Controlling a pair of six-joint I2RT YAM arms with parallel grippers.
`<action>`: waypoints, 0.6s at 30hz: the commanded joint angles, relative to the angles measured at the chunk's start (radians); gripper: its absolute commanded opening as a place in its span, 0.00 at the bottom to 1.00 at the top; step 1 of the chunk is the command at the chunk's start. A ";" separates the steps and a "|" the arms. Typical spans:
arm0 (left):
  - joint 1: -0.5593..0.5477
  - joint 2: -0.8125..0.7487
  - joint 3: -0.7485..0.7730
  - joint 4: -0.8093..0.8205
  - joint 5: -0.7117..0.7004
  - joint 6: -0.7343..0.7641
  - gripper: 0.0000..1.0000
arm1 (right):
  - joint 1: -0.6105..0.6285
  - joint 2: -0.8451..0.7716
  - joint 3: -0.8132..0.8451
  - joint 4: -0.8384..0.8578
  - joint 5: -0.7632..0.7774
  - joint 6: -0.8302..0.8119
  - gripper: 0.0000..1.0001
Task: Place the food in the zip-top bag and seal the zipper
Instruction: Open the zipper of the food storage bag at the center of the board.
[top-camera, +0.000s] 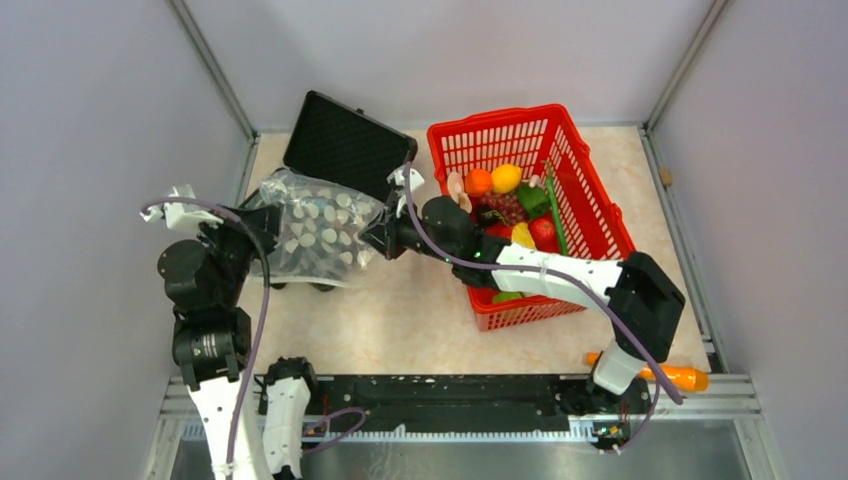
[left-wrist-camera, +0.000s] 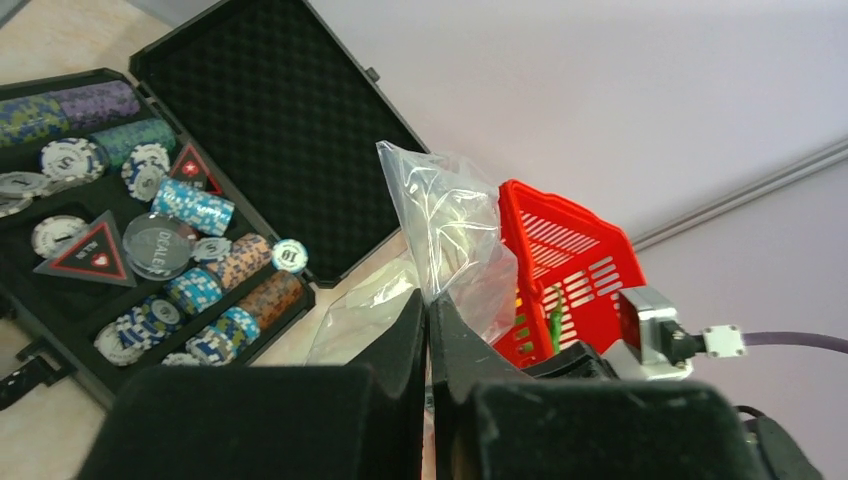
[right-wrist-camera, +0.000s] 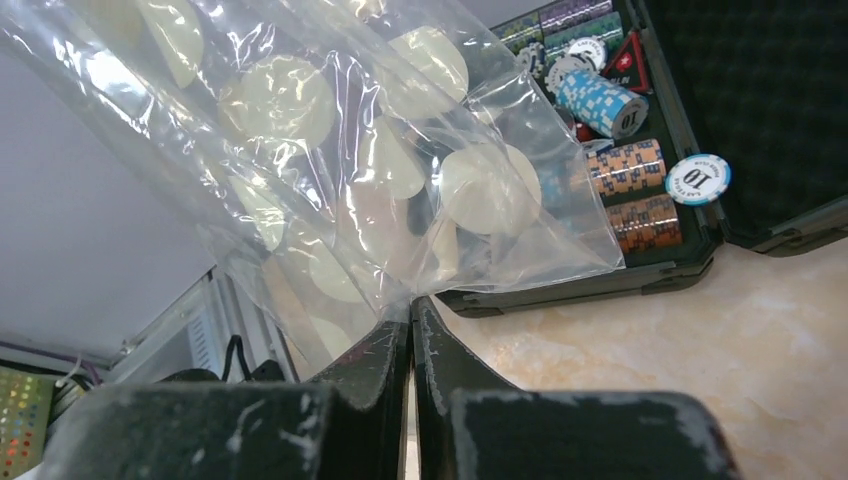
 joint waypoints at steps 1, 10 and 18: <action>-0.002 -0.001 -0.030 0.044 -0.051 0.053 0.07 | -0.008 -0.061 0.009 -0.023 0.065 -0.061 0.00; -0.002 0.021 -0.074 -0.025 -0.091 0.361 0.99 | -0.008 -0.052 0.296 -0.525 0.122 -0.300 0.00; -0.002 0.041 0.042 -0.021 0.202 0.533 0.99 | -0.008 0.011 0.435 -0.856 0.087 -0.532 0.00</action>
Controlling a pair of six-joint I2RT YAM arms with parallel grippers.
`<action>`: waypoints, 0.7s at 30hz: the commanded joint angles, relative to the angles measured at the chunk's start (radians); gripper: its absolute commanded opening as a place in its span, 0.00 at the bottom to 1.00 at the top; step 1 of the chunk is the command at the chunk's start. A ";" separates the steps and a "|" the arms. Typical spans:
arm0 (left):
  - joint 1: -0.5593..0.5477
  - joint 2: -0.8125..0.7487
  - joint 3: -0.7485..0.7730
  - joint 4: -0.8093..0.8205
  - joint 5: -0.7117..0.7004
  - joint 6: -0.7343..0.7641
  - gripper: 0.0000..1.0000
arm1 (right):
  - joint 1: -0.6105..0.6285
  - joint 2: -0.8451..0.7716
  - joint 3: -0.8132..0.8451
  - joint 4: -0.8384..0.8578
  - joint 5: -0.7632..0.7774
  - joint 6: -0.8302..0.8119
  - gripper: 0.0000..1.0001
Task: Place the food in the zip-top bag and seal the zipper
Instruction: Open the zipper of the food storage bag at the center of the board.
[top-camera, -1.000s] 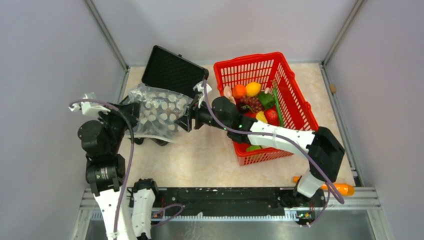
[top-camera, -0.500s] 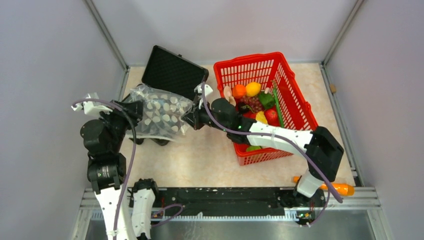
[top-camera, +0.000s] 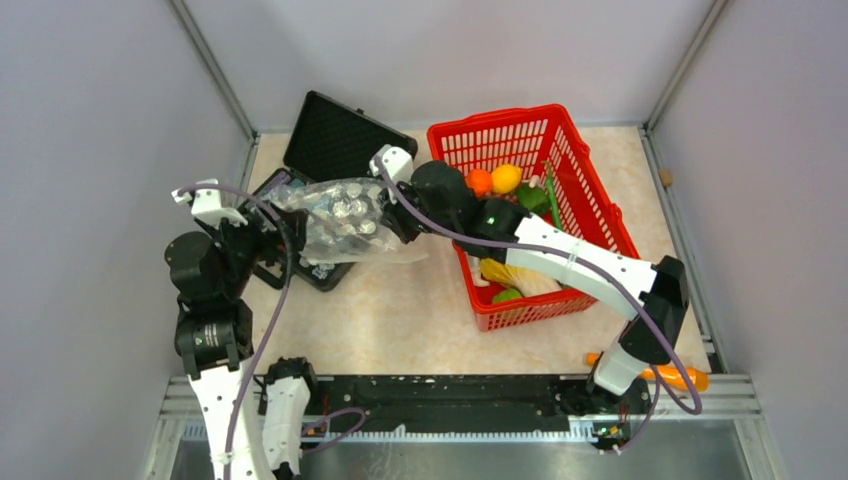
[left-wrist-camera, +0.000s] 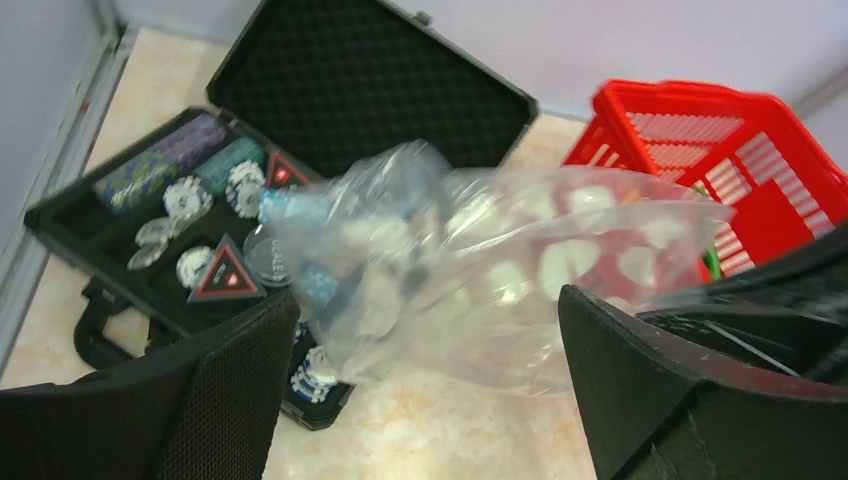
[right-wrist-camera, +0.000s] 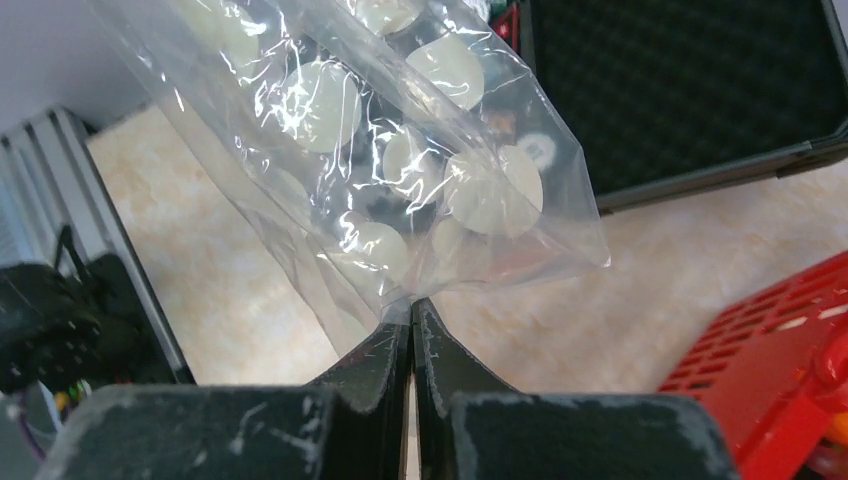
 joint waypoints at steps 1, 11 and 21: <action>-0.002 0.019 0.111 0.010 0.176 0.141 0.99 | -0.007 0.034 0.065 -0.249 -0.008 -0.174 0.00; -0.002 0.074 0.143 -0.099 0.609 0.346 0.99 | -0.007 -0.040 -0.018 -0.210 -0.100 -0.328 0.00; -0.081 0.113 0.119 -0.153 0.631 0.407 0.99 | -0.007 -0.172 -0.110 -0.131 -0.205 -0.414 0.00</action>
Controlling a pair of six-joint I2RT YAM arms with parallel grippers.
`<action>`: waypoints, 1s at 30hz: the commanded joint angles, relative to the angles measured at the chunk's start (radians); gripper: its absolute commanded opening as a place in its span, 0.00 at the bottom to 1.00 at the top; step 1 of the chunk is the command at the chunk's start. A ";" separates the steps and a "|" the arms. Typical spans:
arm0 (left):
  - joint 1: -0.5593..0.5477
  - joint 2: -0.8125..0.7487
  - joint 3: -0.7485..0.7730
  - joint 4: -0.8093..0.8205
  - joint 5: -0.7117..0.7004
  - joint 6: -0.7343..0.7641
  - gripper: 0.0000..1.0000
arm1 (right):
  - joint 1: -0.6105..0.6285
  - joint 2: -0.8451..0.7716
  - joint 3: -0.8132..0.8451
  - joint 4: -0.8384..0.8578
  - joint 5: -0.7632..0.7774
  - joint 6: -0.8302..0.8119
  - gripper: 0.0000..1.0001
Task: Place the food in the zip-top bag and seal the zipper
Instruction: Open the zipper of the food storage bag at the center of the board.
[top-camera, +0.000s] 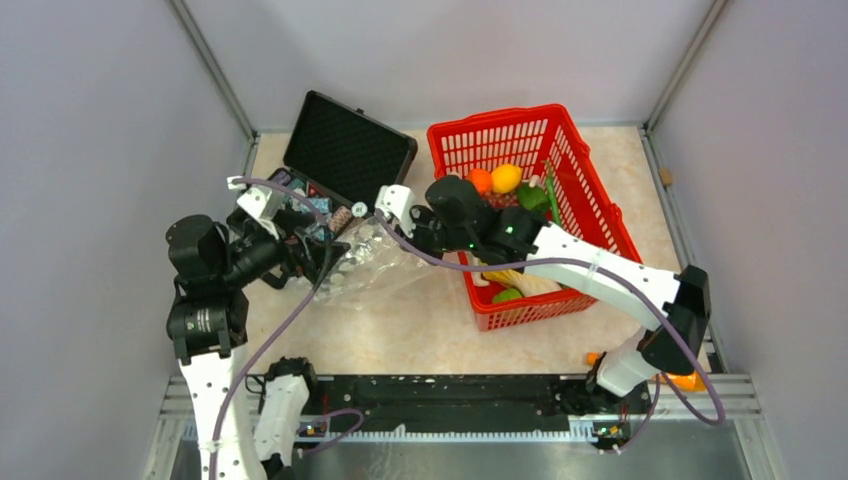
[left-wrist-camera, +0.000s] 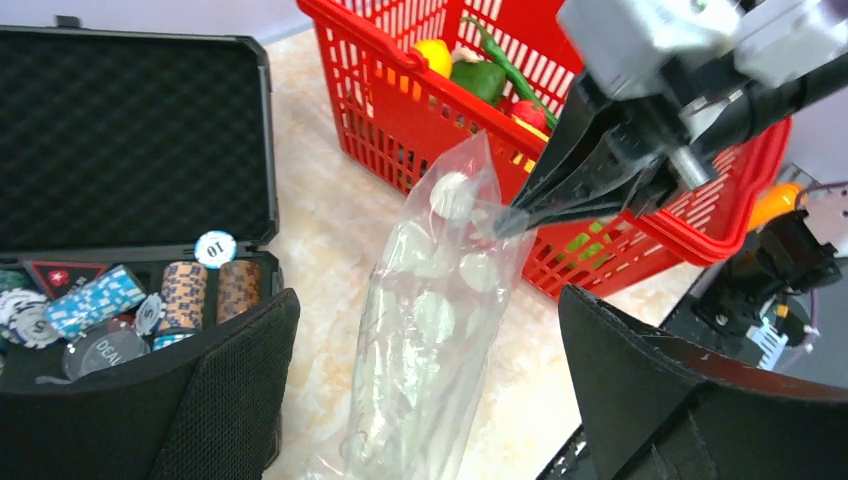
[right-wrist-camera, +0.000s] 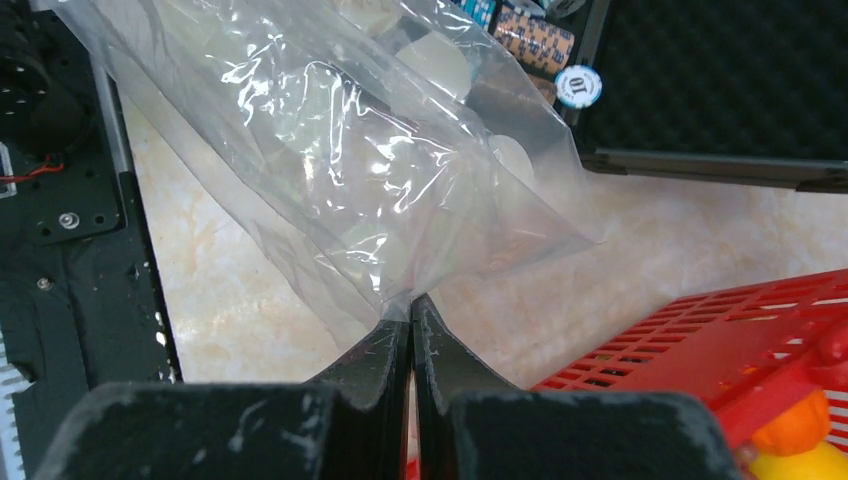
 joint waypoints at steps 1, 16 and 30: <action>-0.061 0.032 -0.003 -0.021 0.012 0.054 0.99 | -0.006 -0.097 -0.023 0.099 -0.077 -0.059 0.00; -0.319 0.142 -0.011 -0.022 -0.204 0.062 0.62 | -0.007 -0.115 -0.063 0.168 -0.105 -0.077 0.00; -0.319 0.008 -0.086 0.183 -0.366 -0.127 0.00 | -0.007 -0.213 -0.187 0.422 -0.033 0.155 0.68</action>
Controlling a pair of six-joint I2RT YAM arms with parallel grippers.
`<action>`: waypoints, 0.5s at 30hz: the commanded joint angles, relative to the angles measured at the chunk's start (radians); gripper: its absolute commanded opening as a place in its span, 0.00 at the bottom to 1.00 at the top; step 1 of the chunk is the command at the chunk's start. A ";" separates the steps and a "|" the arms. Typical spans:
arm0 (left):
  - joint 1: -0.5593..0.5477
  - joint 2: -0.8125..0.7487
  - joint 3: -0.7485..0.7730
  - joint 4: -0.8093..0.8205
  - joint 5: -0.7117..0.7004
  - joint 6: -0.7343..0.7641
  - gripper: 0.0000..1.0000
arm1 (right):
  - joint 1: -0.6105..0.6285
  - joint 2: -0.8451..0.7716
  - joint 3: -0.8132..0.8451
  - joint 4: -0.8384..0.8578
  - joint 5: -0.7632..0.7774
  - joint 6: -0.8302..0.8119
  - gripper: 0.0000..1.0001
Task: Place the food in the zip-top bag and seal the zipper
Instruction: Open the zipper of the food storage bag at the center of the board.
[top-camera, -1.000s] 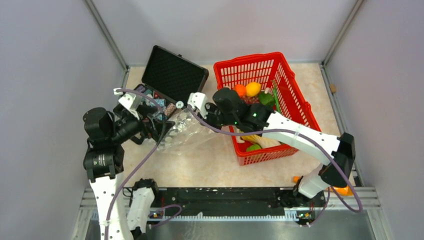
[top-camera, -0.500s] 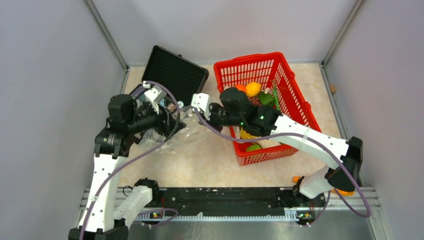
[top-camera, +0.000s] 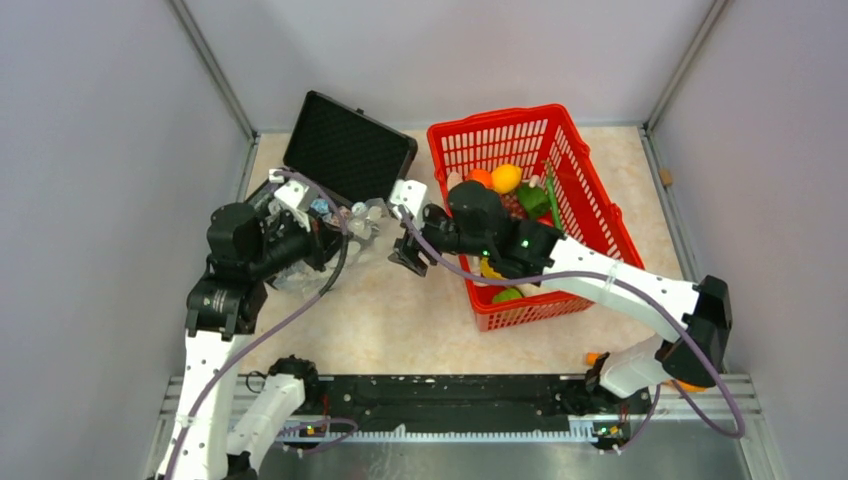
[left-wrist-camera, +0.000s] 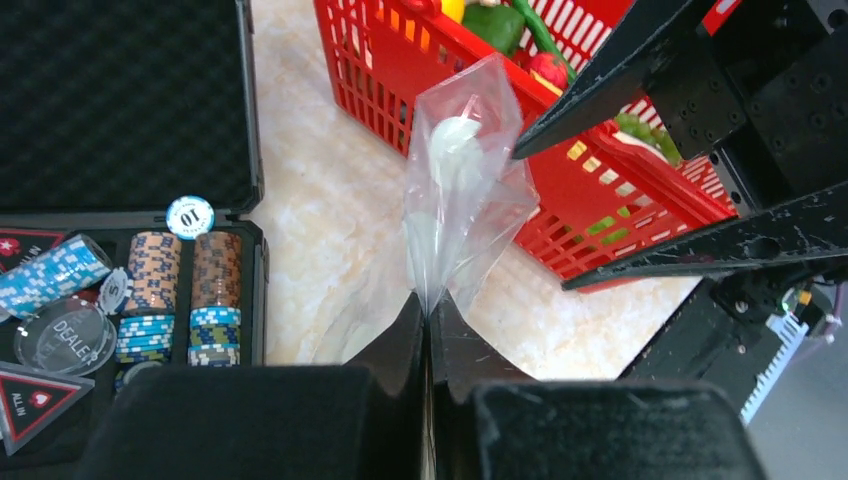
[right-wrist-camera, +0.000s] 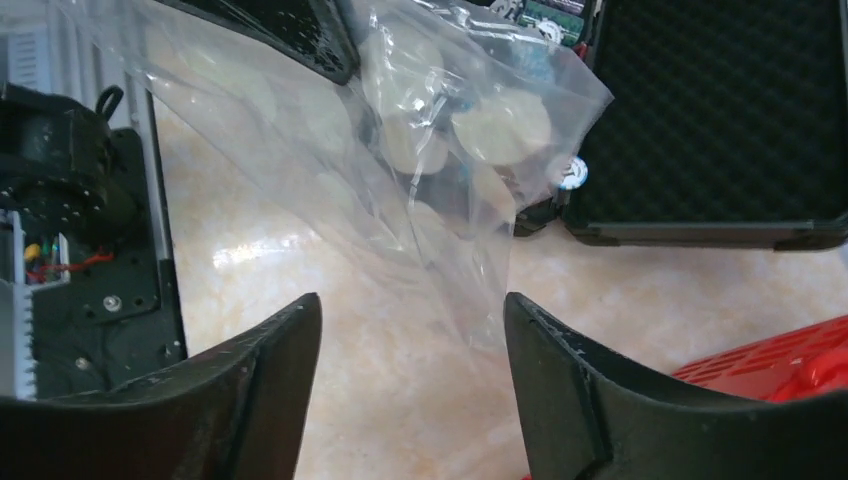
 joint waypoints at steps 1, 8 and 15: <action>-0.001 -0.081 -0.038 0.193 -0.080 -0.158 0.00 | -0.007 -0.127 -0.077 0.196 0.055 0.139 0.71; 0.001 -0.136 -0.006 0.377 -0.021 -0.397 0.00 | -0.065 -0.355 -0.295 0.399 0.219 0.411 0.81; 0.001 -0.168 -0.001 0.497 -0.016 -0.560 0.00 | -0.108 -0.476 -0.389 0.417 0.151 0.529 0.82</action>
